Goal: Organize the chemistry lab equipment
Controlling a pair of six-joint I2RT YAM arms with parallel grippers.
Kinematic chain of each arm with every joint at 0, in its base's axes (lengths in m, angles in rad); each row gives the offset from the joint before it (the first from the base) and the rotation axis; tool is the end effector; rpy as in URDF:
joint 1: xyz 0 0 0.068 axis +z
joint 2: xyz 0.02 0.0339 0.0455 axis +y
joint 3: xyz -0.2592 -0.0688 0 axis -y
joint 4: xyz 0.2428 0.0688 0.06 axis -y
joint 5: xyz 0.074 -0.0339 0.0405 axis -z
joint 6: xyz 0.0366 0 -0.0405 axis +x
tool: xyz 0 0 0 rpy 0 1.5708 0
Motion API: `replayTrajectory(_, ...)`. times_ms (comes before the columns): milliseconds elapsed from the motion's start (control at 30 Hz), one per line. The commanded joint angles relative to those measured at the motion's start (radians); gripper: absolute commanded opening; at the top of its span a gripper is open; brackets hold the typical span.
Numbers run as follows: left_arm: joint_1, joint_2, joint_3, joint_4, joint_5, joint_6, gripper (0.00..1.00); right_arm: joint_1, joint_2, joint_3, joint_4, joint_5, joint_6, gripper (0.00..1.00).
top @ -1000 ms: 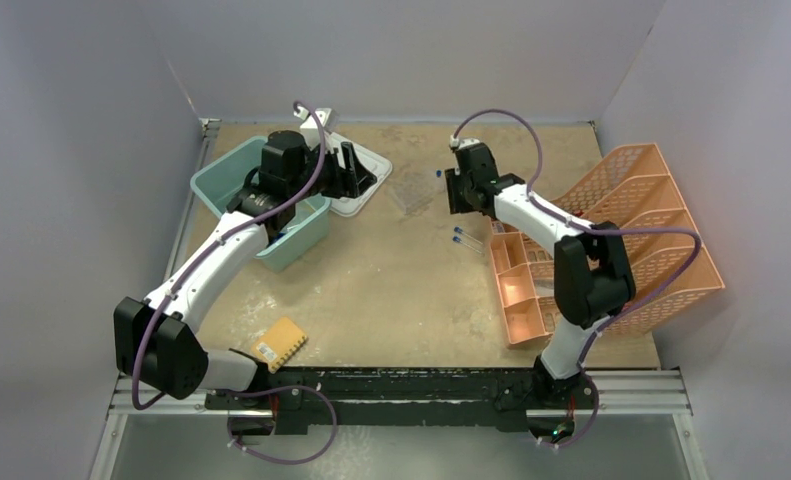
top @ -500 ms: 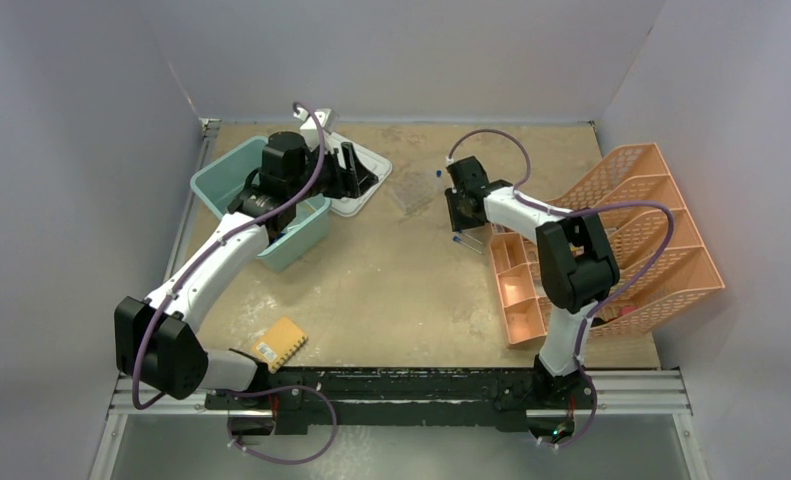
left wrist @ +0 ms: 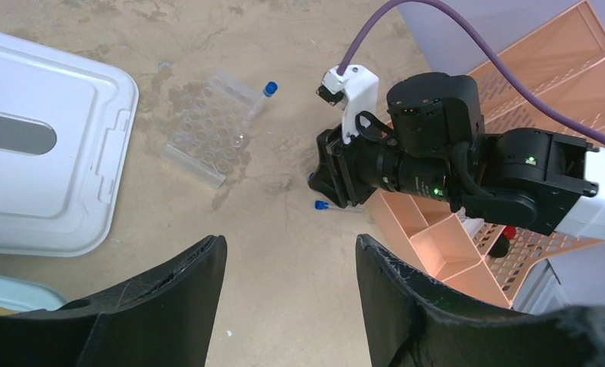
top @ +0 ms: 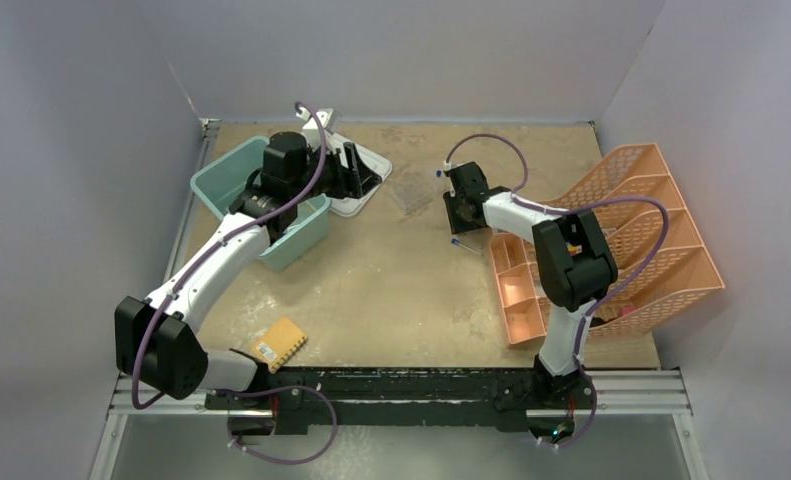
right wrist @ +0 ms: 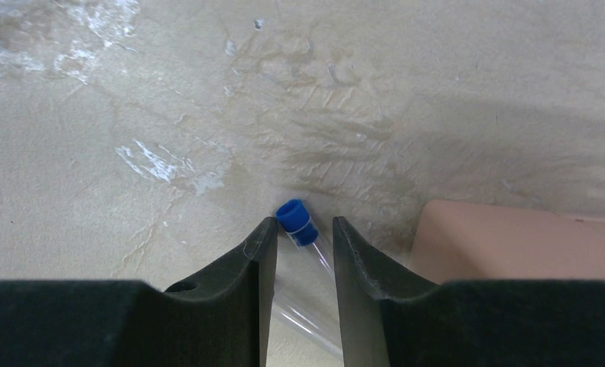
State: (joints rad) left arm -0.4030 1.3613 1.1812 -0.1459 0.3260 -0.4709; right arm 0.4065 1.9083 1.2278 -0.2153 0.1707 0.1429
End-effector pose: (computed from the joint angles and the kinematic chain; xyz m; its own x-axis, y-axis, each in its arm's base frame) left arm 0.2885 -0.1358 0.3478 -0.5577 -0.2295 -0.7977 0.4461 0.7275 -0.5212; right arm 0.3709 0.1529 0.1660 -0.7514 -0.1707 -0.6374 -0.1870 0.9814 -0.0423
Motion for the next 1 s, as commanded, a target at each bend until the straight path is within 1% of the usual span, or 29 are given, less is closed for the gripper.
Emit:
replayTrajectory(0,-0.009,-0.006,0.017,0.055,0.023,-0.015,0.62,0.001,0.018,-0.019,0.049,-0.038,-0.062,0.34)
replayTrajectory(133,-0.013,-0.005,0.018,0.055,0.024,-0.017,0.62,-0.003,0.034,-0.014,0.054,-0.066,-0.085,0.34)
replayTrajectory(200,-0.013,-0.005,0.018,0.056,0.024,-0.017,0.62,-0.006,0.039,-0.010,0.054,-0.070,-0.099,0.30)
replayTrajectory(333,-0.016,-0.004,0.018,0.055,0.022,-0.017,0.61,-0.006,0.017,-0.008,0.071,-0.027,-0.119,0.23)
replayTrajectory(467,-0.017,0.003,0.016,0.060,0.022,-0.017,0.61,-0.006,-0.017,-0.019,0.122,0.019,-0.138,0.20)
replayTrajectory(633,-0.018,0.007,0.017,0.059,0.023,-0.016,0.61,-0.006,-0.033,-0.010,0.129,0.016,-0.177,0.15)
replayTrajectory(900,-0.019,0.006,0.007,0.060,0.019,-0.018,0.61,-0.012,-0.078,-0.012,0.140,-0.020,-0.152,0.15)
replayTrajectory(967,-0.019,0.007,0.002,0.064,0.019,-0.022,0.61,-0.016,-0.097,-0.011,0.149,-0.039,-0.116,0.15)
